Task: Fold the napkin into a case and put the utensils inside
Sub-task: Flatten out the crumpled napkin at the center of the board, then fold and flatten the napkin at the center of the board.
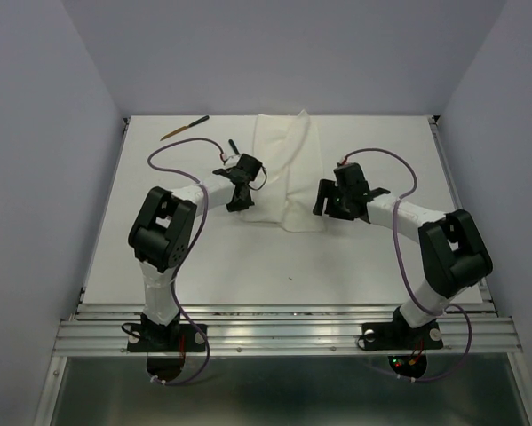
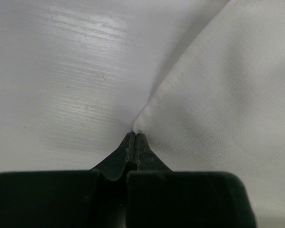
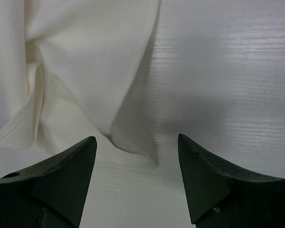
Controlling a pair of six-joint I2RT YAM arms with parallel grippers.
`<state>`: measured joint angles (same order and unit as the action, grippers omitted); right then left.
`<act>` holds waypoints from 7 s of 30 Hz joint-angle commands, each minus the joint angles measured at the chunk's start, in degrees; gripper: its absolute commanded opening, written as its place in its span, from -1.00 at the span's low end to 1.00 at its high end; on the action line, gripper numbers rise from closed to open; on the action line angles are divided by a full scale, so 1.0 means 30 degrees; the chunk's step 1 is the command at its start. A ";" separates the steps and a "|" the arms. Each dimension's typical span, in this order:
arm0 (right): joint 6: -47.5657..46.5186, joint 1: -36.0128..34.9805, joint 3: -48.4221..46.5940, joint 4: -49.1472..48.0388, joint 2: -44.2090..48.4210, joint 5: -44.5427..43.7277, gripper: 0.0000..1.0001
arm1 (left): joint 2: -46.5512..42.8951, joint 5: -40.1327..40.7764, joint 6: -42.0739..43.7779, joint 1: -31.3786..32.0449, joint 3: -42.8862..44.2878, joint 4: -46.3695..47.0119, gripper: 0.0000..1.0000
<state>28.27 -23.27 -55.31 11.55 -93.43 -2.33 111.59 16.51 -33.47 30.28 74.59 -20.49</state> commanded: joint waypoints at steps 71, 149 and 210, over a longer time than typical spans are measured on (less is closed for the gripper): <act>0.1971 0.1750 0.4490 0.1862 0.4658 -0.2096 0.49 | -0.4680 -0.3688 -0.0414 -0.5671 -0.6817 0.1233 0.19; -0.2540 0.1750 -1.5255 0.8449 1.6667 -0.5696 -0.99 | -1.9853 -1.0337 0.1226 -0.5729 0.8565 0.0210 -1.00; -0.1923 0.5470 -0.2984 -0.0805 0.1370 -0.2652 -0.99 | -0.4088 -1.0018 0.3247 -0.7575 0.2245 0.2729 -1.00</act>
<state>22.92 -7.18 -68.20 8.99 -93.97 -9.61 105.97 -14.17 -25.50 7.31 85.62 -14.37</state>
